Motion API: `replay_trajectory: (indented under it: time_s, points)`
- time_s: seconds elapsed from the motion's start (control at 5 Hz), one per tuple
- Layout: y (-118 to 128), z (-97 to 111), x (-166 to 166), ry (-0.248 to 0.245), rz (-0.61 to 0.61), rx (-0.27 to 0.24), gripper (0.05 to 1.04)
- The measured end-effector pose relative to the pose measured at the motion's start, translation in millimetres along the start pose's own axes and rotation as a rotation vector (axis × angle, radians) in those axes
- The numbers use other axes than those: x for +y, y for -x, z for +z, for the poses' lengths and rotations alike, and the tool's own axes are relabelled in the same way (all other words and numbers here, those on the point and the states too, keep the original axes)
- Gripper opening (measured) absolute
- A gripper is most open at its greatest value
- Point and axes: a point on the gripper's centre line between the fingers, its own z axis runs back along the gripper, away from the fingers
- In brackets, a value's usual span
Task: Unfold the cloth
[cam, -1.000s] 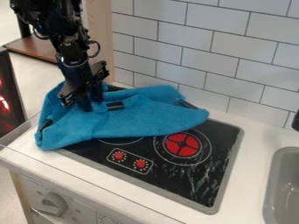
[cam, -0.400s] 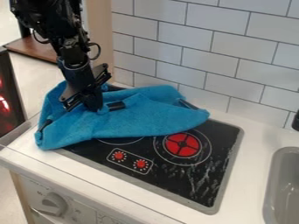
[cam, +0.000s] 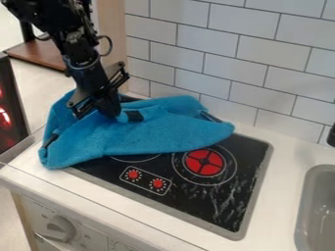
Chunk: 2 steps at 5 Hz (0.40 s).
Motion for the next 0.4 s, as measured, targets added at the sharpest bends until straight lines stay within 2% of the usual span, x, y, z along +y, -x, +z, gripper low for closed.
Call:
replay_trajectory:
  time_s: [0.4]
  points:
    - [44.7, 19.1, 3.0, 0.038, -0.097, 0.121, 0.047]
